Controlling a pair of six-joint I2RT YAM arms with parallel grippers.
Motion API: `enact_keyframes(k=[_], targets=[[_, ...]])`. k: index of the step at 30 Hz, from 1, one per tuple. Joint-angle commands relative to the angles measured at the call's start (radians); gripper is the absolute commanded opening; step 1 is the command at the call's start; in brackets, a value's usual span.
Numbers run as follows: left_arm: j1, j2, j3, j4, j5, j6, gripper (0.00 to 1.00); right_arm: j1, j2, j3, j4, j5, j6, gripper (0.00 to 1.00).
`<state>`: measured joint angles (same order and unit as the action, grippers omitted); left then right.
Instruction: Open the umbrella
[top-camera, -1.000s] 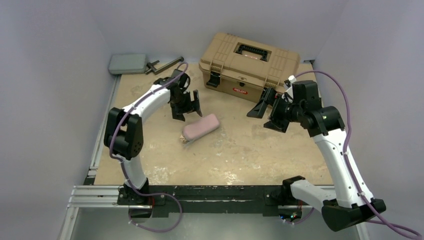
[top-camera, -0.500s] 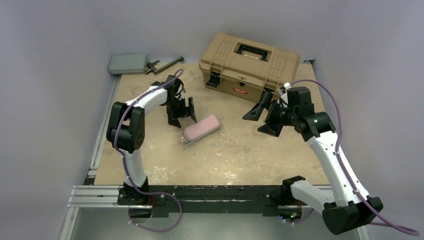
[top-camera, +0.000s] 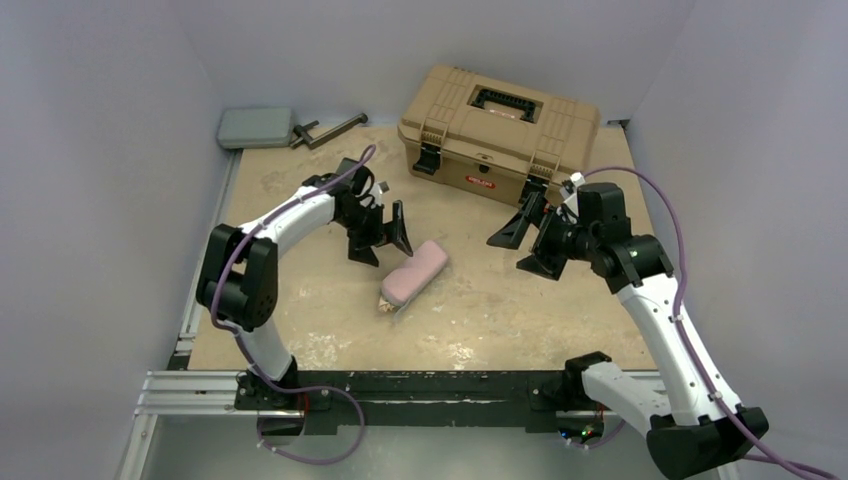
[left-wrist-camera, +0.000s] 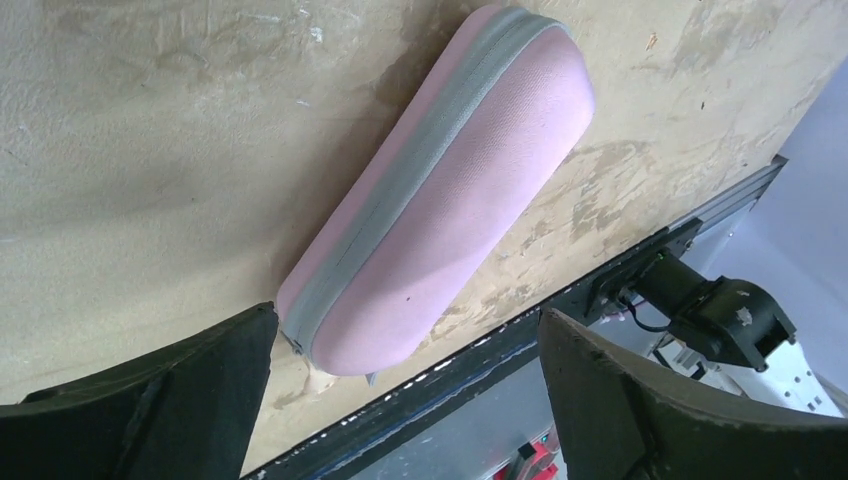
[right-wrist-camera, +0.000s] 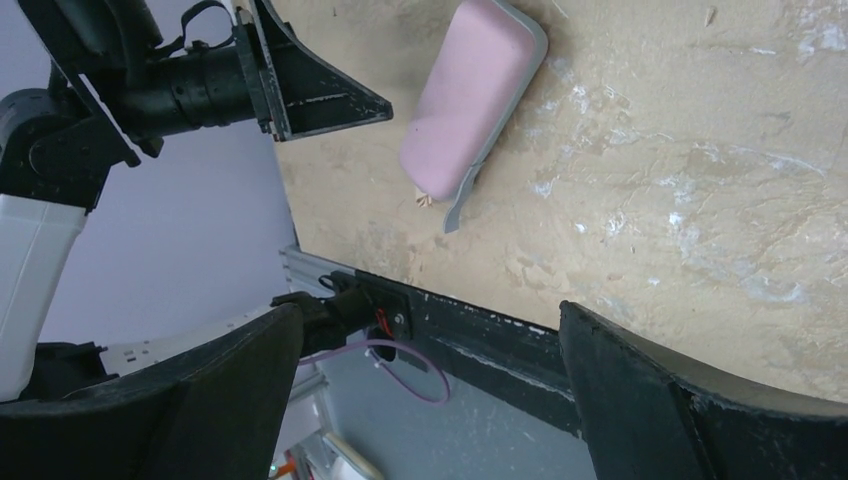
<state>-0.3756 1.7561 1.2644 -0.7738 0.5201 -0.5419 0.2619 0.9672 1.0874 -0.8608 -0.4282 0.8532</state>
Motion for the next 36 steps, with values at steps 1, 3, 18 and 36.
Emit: enact_keyframes(k=[1, 3, 18, 36], targets=[[-0.005, -0.004, -0.001, 0.015, -0.02, 0.075, 1.0, 0.001, -0.021, 0.006, 0.04, 0.01, -0.018, 0.99], [-0.005, 0.01, -0.03, 0.027, -0.046, 0.102, 1.0, 0.001, -0.018, 0.017, 0.033, 0.014, -0.025, 0.99], [-0.037, 0.099, -0.149, 0.163, 0.161, 0.158, 0.62, 0.002, 0.048, 0.054, 0.016, -0.022, -0.086, 0.99], [-0.039, -0.065, -0.046, 0.124, 0.258, 0.043, 0.0, 0.002, 0.129, 0.059, 0.123, -0.088, -0.126, 0.98]])
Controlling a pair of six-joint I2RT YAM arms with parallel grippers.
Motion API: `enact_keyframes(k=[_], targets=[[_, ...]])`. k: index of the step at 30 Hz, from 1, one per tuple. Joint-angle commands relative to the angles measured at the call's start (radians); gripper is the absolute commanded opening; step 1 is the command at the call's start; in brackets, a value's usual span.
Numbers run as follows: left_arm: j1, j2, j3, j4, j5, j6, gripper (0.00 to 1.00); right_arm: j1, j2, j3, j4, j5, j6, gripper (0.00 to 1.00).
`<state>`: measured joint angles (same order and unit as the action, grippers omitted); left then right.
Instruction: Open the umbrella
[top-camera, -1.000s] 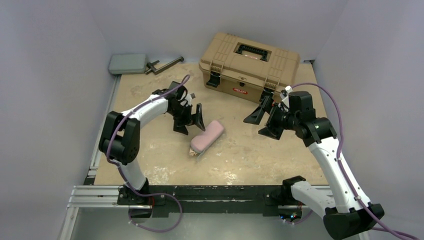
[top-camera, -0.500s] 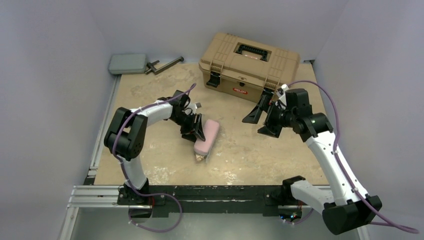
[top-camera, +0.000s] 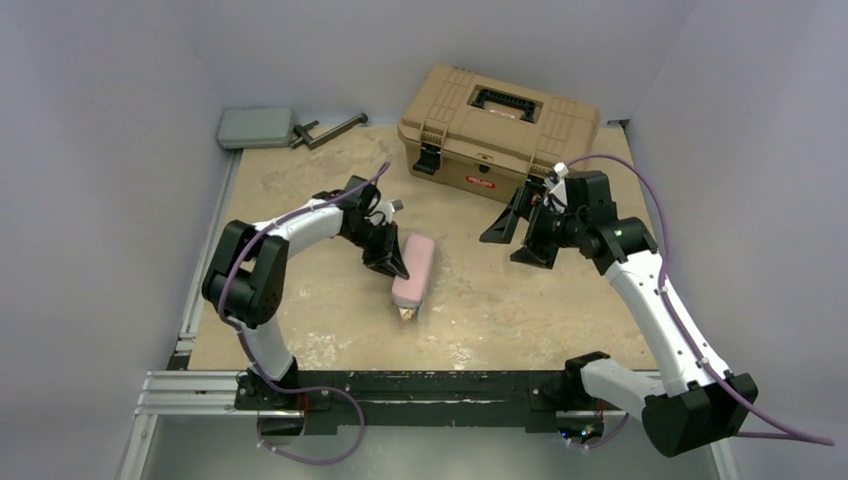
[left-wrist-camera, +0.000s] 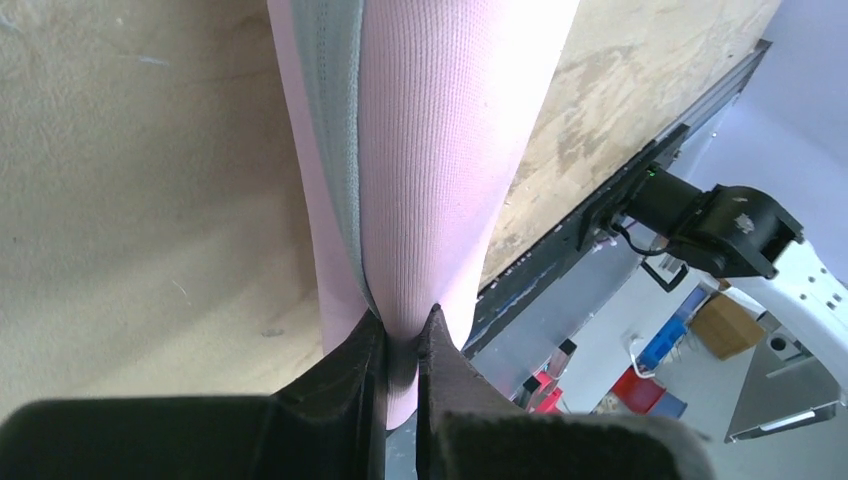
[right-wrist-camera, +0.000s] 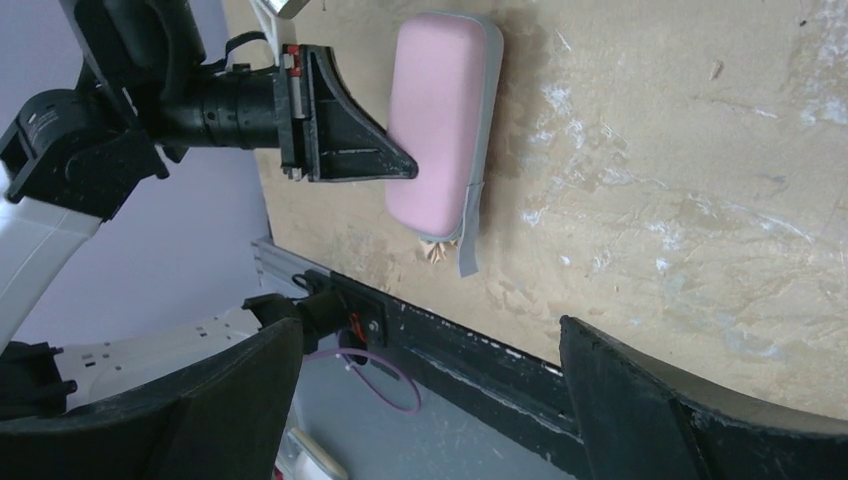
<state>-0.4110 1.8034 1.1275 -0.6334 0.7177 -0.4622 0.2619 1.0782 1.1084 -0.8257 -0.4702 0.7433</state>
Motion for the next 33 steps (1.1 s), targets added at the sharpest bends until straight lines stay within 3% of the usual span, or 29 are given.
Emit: enact_keyframes(k=[1, 11, 18, 33], targets=[[-0.003, -0.126, 0.107, -0.026, 0.07, -0.048, 0.0, 0.002, 0.027, 0.04, 0.108, -0.059, -0.01, 0.98], [-0.003, -0.247, 0.29, -0.066, 0.107, -0.202, 0.0, 0.003, 0.067, 0.082, 0.374, -0.079, 0.088, 0.98], [-0.003, -0.324, 0.309, 0.074, 0.159, -0.4, 0.0, 0.06, 0.103, 0.103, 0.563, -0.082, 0.143, 0.96], [-0.003, -0.416, 0.377, 0.217, 0.182, -0.614, 0.0, 0.193, 0.224, 0.198, 0.61, -0.039, 0.161, 0.94]])
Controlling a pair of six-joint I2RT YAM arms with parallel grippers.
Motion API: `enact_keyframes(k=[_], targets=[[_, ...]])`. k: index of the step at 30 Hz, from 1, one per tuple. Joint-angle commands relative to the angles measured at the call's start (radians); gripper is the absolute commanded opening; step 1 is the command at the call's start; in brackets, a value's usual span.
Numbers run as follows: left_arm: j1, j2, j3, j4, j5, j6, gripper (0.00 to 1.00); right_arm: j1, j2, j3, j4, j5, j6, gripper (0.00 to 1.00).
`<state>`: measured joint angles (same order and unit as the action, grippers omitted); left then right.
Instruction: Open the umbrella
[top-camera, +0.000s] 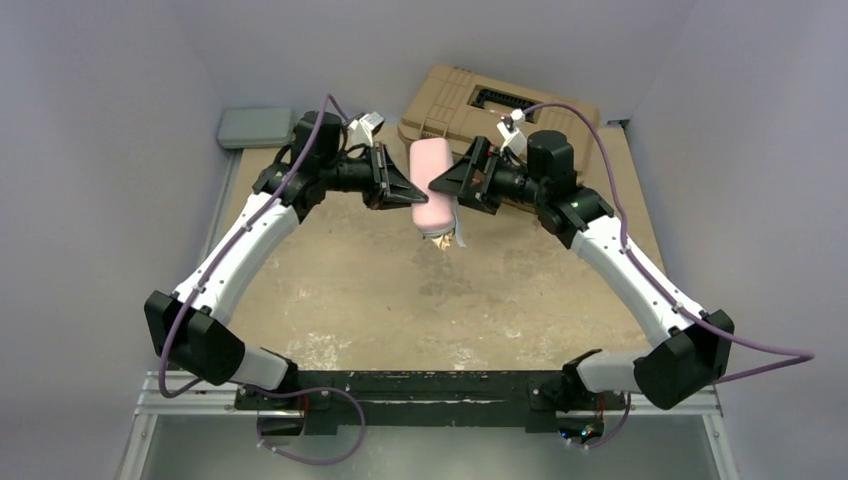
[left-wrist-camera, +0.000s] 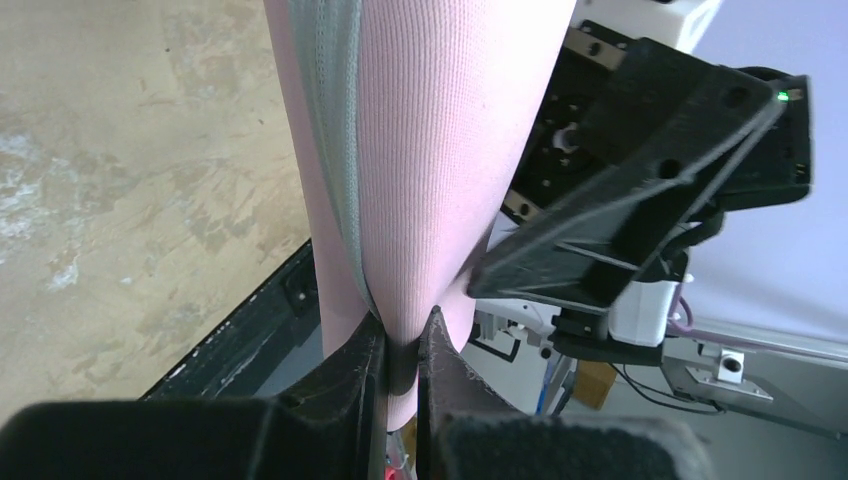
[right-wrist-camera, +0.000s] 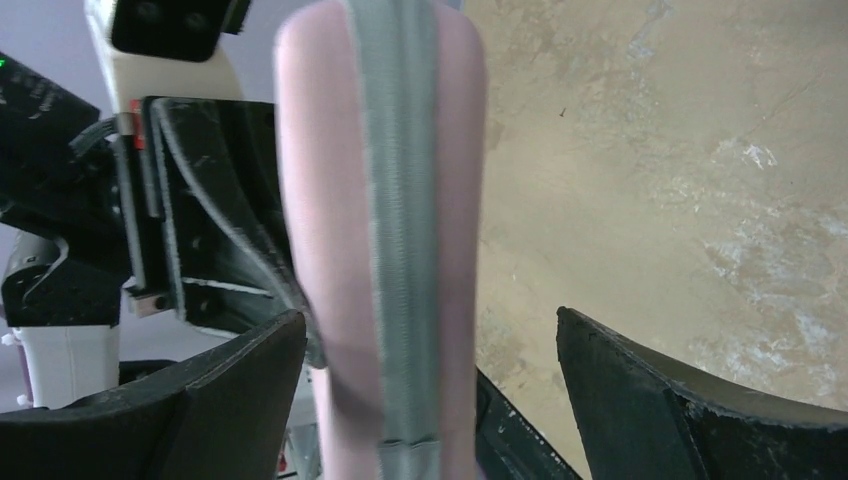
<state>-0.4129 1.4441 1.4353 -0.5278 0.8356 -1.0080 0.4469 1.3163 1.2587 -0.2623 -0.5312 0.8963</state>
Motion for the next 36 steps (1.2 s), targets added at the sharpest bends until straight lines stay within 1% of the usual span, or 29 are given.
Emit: enact_keyframes(k=[1, 5, 6, 8, 11, 13, 14, 15, 16, 18, 20, 21, 23, 24, 27, 29, 31, 33, 35, 36], targets=[[-0.001, -0.057, 0.073, 0.117, 0.068, -0.072, 0.0, 0.008, -0.017, 0.044, 0.054, 0.018, 0.009, 0.94], [-0.001, -0.059, 0.074, 0.165, 0.083, -0.111, 0.0, 0.012, -0.017, 0.032, 0.087, -0.008, 0.028, 0.93], [-0.001, -0.059, 0.074, 0.167, 0.085, -0.114, 0.0, 0.013, -0.016, 0.032, 0.097, -0.013, 0.036, 0.91], [-0.001, -0.056, 0.074, 0.172, 0.085, -0.117, 0.0, 0.017, -0.011, 0.025, 0.136, -0.032, 0.061, 0.84], [-0.001, -0.055, 0.071, 0.198, 0.087, -0.136, 0.0, 0.024, 0.002, 0.027, 0.169, -0.058, 0.094, 0.7], [-0.001, -0.054, 0.076, 0.207, 0.084, -0.142, 0.02, 0.027, 0.005, 0.031, 0.175, -0.068, 0.104, 0.55], [-0.001, -0.054, 0.08, 0.207, 0.081, -0.142, 0.05, 0.026, 0.006, 0.031, 0.175, -0.071, 0.107, 0.44], [-0.001, -0.054, 0.083, 0.205, 0.077, -0.142, 0.09, 0.027, 0.007, 0.033, 0.166, -0.073, 0.108, 0.34], [-0.001, -0.054, 0.083, 0.202, 0.073, -0.144, 0.15, 0.027, 0.006, 0.034, 0.157, -0.074, 0.109, 0.27], [-0.001, -0.056, 0.083, 0.197, 0.067, -0.142, 0.43, 0.027, 0.002, 0.034, 0.141, -0.076, 0.11, 0.2], [-0.001, -0.066, 0.082, 0.177, 0.058, -0.123, 0.68, 0.026, -0.006, 0.036, 0.131, -0.072, 0.118, 0.17], [0.0, -0.071, 0.087, 0.155, 0.05, -0.102, 0.76, 0.026, -0.011, 0.038, 0.126, -0.07, 0.122, 0.16], [0.005, -0.073, 0.109, 0.069, 0.026, -0.041, 0.86, 0.026, -0.02, 0.042, 0.118, -0.073, 0.136, 0.16], [0.011, -0.072, 0.125, 0.009, 0.012, -0.003, 0.88, 0.026, -0.025, 0.045, 0.115, -0.08, 0.142, 0.16], [0.044, -0.093, 0.136, -0.092, -0.02, 0.1, 0.9, 0.027, -0.031, 0.057, 0.091, -0.081, 0.154, 0.16], [0.075, -0.111, 0.133, -0.141, -0.041, 0.165, 0.9, 0.027, -0.027, 0.081, 0.046, -0.065, 0.153, 0.16], [0.084, -0.119, 0.148, -0.217, -0.073, 0.251, 0.88, 0.027, -0.015, 0.12, -0.016, -0.044, 0.142, 0.16], [0.082, -0.119, 0.159, -0.283, -0.091, 0.337, 0.83, 0.026, 0.001, 0.164, -0.083, -0.024, 0.12, 0.16], [0.067, -0.143, 0.154, -0.332, -0.156, 0.422, 0.82, 0.026, 0.017, 0.211, -0.143, -0.008, 0.1, 0.15], [0.054, -0.165, 0.146, -0.348, -0.224, 0.468, 0.81, 0.026, 0.025, 0.233, -0.177, 0.001, 0.092, 0.13]])
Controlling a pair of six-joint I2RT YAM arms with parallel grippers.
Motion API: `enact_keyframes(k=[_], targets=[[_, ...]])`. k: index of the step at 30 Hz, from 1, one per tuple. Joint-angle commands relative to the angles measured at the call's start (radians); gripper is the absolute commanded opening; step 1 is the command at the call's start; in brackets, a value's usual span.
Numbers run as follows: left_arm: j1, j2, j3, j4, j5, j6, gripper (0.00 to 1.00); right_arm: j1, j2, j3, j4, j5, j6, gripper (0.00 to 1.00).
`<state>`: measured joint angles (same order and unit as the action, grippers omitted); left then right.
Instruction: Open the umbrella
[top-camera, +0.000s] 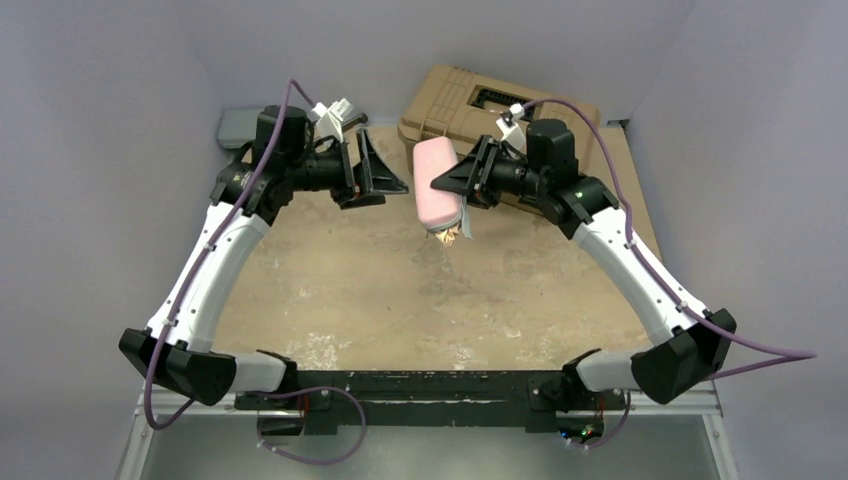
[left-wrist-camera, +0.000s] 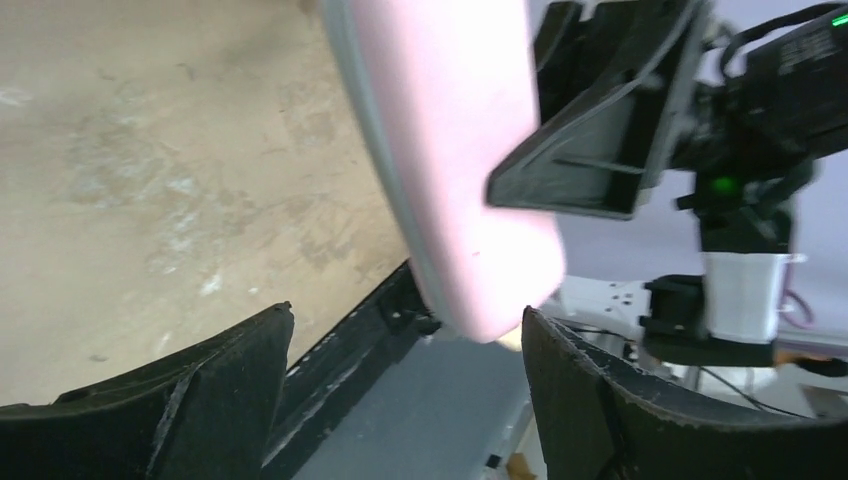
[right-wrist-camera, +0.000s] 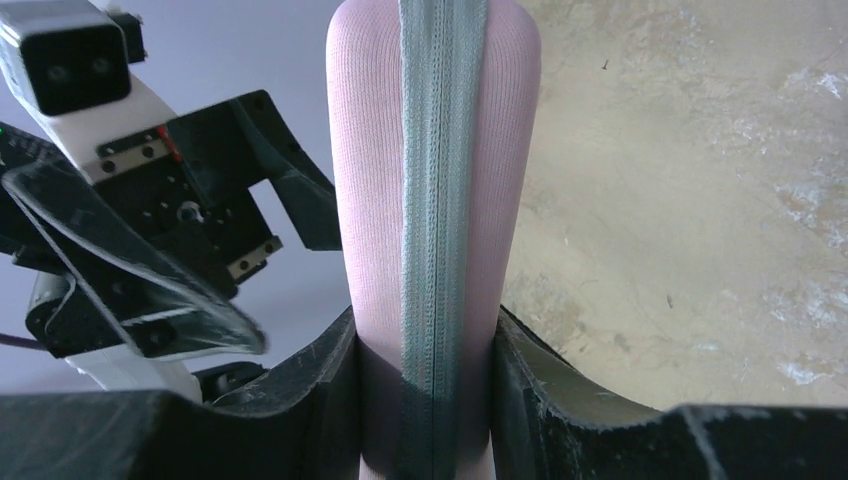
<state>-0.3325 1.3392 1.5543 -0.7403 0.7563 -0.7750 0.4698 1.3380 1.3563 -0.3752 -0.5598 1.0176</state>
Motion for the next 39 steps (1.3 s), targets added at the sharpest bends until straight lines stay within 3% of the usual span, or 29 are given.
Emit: enact_keyframes(k=[1, 3, 5, 10, 14, 19, 23, 29, 39], targets=[[-0.036, -0.084, 0.011, -0.146, -0.189, 0.28, 0.82, 0.004, 0.01, 0.154, -0.096, 0.038, -0.035, 0.11], [-0.051, -0.149, -0.049, -0.106, -0.244, 0.341, 0.83, 0.003, 0.025, 0.189, -0.155, 0.049, -0.044, 0.08], [-0.059, -0.222, -0.129, -0.034, -0.255, 0.391, 0.83, 0.002, 0.04, 0.215, -0.194, 0.043, -0.042, 0.0], [-0.128, -0.418, -0.376, 0.254, -0.241, 0.487, 0.71, 0.002, 0.047, 0.241, -0.256, 0.064, -0.014, 0.0], [-0.216, -0.541, -0.554, 0.489, -0.28, 0.56, 0.72, 0.001, 0.037, 0.26, -0.277, 0.101, -0.016, 0.0], [-0.243, -0.49, -0.573, 0.537, -0.15, 0.579, 0.69, 0.003, 0.032, 0.288, -0.302, 0.133, -0.023, 0.0], [-0.277, -0.47, -0.621, 0.703, -0.135, 0.541, 0.68, 0.004, 0.022, 0.288, -0.305, 0.149, -0.04, 0.0], [-0.321, -0.382, -0.587, 0.79, -0.106, 0.541, 0.59, 0.004, -0.005, 0.289, -0.315, 0.176, -0.055, 0.0], [-0.373, -0.324, -0.573, 0.838, -0.108, 0.545, 0.55, 0.004, -0.023, 0.321, -0.314, 0.186, -0.069, 0.0]])
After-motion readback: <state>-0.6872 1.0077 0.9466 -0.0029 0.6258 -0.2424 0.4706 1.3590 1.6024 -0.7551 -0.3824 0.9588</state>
